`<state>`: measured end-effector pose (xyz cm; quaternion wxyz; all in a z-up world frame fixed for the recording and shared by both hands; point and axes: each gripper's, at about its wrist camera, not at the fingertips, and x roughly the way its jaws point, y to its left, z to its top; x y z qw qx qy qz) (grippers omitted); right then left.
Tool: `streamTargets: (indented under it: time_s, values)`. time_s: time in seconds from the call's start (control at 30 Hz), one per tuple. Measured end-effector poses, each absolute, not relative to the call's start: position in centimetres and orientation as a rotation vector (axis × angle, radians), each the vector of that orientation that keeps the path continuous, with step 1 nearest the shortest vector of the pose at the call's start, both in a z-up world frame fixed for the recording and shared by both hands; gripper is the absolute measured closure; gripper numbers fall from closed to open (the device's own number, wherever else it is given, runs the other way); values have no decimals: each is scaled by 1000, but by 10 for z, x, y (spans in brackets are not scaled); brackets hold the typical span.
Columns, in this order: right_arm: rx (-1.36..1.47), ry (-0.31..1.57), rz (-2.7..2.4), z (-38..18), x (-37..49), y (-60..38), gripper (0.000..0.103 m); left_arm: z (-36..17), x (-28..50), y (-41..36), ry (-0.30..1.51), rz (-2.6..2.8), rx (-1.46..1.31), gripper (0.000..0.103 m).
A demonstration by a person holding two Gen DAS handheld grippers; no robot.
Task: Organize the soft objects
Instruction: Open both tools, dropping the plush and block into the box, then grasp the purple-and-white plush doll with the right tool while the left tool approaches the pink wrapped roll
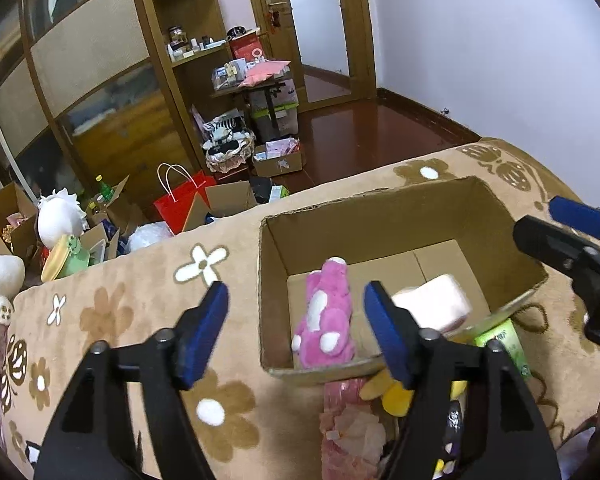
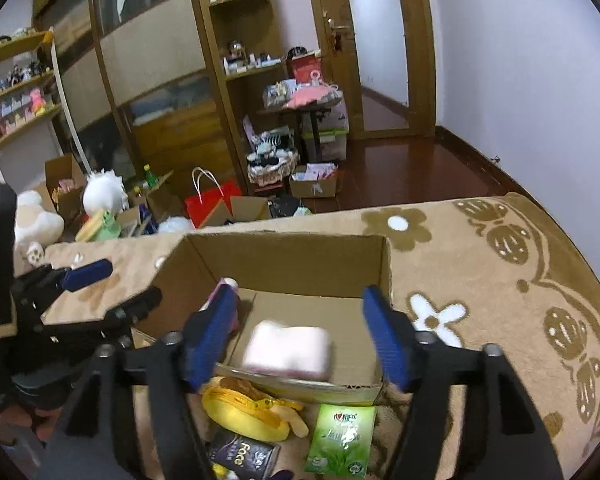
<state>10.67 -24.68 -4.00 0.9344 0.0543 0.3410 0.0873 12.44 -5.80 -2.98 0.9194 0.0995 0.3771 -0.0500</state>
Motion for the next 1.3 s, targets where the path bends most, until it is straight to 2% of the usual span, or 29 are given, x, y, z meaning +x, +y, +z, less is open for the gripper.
streamTargets:
  time_s: [0.03, 0.17, 0.3, 0.4, 0.7, 1.3]
  values:
    - [115, 692, 178, -38, 104, -247, 15, -28, 121, -57, 773, -102, 205, 26]
    - [121, 659, 169, -28, 89, -249, 0, -20, 106, -55, 771, -94, 212, 12]
    - [125, 645, 169, -22, 75, -249, 0, -17, 92, -52, 783, -102, 211, 6]
    - [128, 657, 171, -23, 64, -248, 0, -15, 83, -50, 800, -99, 209, 5]
    - [113, 732, 143, -36, 35, -243, 0, -15, 61, -38, 869, -78, 202, 4]
    - [154, 973, 64, -89, 29, -245, 0, -64, 67, -34, 1089, -55, 182, 4]
